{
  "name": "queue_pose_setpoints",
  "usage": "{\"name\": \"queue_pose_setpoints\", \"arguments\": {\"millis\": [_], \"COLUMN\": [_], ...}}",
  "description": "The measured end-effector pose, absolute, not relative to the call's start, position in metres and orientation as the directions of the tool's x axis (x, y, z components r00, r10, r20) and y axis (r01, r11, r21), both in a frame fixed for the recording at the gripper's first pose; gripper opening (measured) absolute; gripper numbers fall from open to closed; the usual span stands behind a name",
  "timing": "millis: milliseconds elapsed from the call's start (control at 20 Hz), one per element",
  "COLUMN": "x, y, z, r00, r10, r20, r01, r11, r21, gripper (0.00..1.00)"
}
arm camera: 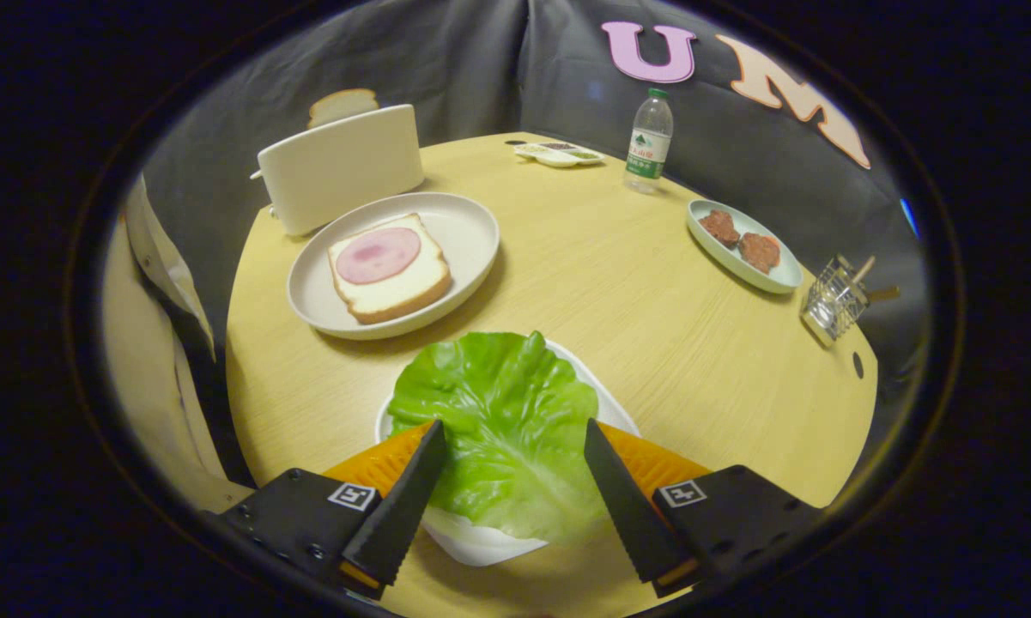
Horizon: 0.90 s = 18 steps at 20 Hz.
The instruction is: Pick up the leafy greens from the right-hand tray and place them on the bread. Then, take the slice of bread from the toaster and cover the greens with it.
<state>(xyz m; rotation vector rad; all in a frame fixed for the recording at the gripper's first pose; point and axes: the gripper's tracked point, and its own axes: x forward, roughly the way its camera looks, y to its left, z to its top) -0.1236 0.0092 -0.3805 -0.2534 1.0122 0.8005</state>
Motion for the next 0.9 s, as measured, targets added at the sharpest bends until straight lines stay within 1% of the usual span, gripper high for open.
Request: {"name": "queue_pose_setpoints", "arguments": {"millis": [50, 250, 500, 650, 700, 750, 900], "x": [-0.1244, -0.1249, -0.1214, -0.1221, -0.1177, -0.1195, -0.1241], "y": [0.0094, 0.0089, 0.0098, 0.0107, 0.0086, 0.0081, 0.0119], "z": [-0.3821, -0.3820, -0.3822, -0.3828, -0.3841, -0.3822, -0.3758], "r00": [0.274, 0.270, 0.290, 0.294, 0.318, 0.315, 0.312], "r10": [0.479, 0.470, 0.436, 0.420, 0.405, 0.402, 0.401], "r20": [-0.834, -0.840, -0.852, -0.858, -0.857, -0.860, -0.862], "r01": [-0.693, -0.666, -0.632, -0.620, -0.621, -0.627, -0.637], "r11": [0.700, 0.722, 0.756, 0.768, 0.772, 0.768, 0.761], "r21": [0.174, 0.190, 0.172, 0.164, 0.135, 0.129, 0.124], "gripper": [0.99, 0.84, 0.64, 0.23, 0.23, 0.08, 0.05]}}
